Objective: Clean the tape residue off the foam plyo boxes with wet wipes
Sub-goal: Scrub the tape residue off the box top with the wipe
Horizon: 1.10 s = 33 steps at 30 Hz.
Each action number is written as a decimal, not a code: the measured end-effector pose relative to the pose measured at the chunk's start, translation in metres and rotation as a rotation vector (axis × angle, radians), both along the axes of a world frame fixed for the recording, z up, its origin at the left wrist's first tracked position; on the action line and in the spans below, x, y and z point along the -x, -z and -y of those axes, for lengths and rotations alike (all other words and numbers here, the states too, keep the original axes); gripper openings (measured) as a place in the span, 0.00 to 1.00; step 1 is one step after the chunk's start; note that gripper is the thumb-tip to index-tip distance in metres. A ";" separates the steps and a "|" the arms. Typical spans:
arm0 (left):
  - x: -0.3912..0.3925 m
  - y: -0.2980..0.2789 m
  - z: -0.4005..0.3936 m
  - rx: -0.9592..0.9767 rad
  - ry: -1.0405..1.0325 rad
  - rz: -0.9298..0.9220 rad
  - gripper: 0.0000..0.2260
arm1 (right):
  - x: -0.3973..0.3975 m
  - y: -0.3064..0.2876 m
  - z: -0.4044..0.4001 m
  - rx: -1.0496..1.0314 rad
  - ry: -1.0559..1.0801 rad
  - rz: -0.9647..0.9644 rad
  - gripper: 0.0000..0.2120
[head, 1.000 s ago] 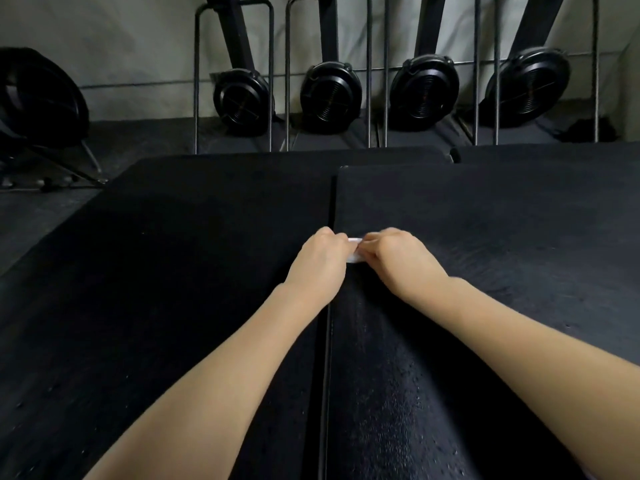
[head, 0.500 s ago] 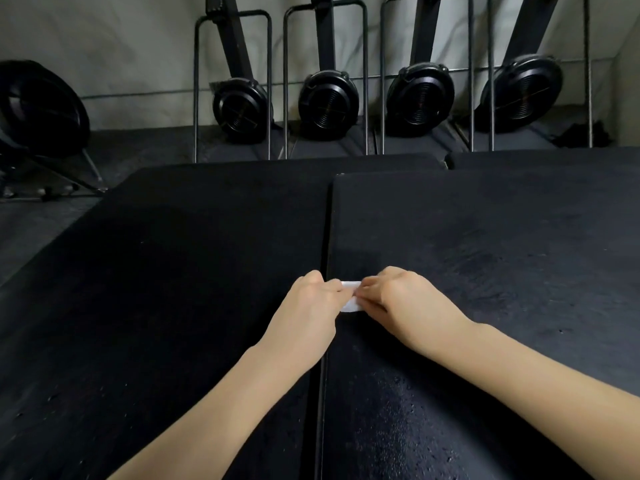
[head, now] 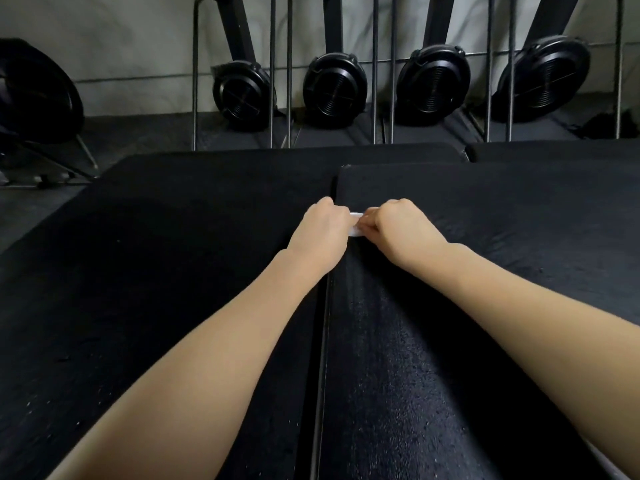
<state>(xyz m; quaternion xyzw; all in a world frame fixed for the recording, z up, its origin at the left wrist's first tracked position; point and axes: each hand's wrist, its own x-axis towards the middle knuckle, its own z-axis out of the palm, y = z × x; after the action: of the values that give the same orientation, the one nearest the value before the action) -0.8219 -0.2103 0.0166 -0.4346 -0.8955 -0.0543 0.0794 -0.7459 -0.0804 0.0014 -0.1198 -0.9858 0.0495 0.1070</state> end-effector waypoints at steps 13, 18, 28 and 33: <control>-0.042 0.012 0.051 0.051 0.130 0.000 0.22 | -0.055 0.002 0.023 0.064 -0.149 0.025 0.14; -0.014 -0.005 0.015 0.087 0.139 -0.133 0.16 | -0.016 0.005 -0.004 0.038 -0.131 -0.042 0.11; 0.085 -0.006 -0.069 0.113 0.079 -0.058 0.17 | 0.084 0.007 -0.071 0.048 -0.060 -0.014 0.16; 0.078 -0.001 -0.059 0.048 0.002 0.066 0.19 | 0.076 0.000 -0.070 0.048 -0.081 -0.040 0.14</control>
<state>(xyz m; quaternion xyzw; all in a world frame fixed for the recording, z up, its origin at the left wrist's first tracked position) -0.8998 -0.1516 0.0180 -0.4352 -0.8983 -0.0469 0.0393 -0.8221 -0.0104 0.0014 -0.0811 -0.9860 0.0797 0.1216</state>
